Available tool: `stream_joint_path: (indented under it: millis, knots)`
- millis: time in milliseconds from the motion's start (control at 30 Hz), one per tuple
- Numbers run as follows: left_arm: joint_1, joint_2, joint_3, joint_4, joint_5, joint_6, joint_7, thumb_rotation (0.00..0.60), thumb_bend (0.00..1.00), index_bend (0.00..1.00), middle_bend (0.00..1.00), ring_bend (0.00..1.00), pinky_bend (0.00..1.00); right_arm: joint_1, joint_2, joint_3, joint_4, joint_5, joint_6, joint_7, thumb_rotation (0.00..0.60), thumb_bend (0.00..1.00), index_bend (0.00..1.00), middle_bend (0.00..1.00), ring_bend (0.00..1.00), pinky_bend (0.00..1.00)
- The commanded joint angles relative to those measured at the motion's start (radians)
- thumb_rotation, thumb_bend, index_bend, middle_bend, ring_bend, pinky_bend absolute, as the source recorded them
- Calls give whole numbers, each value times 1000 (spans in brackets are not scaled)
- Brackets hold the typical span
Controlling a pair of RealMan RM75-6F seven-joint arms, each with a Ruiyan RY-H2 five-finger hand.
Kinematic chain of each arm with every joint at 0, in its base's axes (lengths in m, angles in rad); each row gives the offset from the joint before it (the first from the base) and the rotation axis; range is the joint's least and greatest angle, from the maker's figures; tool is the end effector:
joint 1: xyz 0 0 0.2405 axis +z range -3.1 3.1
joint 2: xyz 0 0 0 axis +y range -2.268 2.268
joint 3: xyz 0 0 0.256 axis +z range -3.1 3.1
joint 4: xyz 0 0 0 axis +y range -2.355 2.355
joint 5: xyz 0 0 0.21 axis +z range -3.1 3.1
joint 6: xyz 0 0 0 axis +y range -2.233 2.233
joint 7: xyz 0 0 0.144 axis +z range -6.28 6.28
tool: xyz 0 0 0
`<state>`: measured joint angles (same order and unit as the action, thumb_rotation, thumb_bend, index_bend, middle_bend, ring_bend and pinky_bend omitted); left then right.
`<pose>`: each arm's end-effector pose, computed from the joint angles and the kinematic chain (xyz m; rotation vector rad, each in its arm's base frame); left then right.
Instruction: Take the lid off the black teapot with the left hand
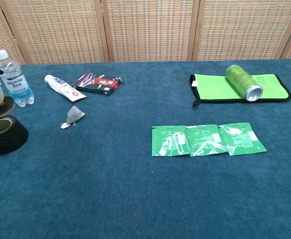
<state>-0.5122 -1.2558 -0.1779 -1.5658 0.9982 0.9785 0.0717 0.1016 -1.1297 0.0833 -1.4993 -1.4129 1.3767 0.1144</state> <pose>-0.2657 0.3217 0.0858 -1.4531 -1.2584 -0.8352 -0.3442 -0.1946 0.1647 1.3251 -0.9941 0.8490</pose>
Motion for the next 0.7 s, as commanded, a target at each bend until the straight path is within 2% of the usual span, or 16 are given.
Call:
stream_joint_path:
  millis: [33,233,433,700]
  knots:
    - [-1,13,-6,-50,50,24,-10,600,425,586,0,0,0,0,0,0,0,0,0,-1,600,0,0,0,0,0]
    - [-45,-37,-1,-59,37,-13,48,600,424,586,0,0,0,1,0,-2,-1,-1,-3,-1,600,0,0,0,0,0]
    - [-106,-147,9,7,-58,-65,140,600,425,585,0,0,0,1,3,1,5,7,-10,14,600,0,0,0,0,0]
    - [-119,-216,27,65,-109,-70,173,600,425,586,0,0,0,3,6,4,12,13,-17,32,600,0,0,0,0,0]
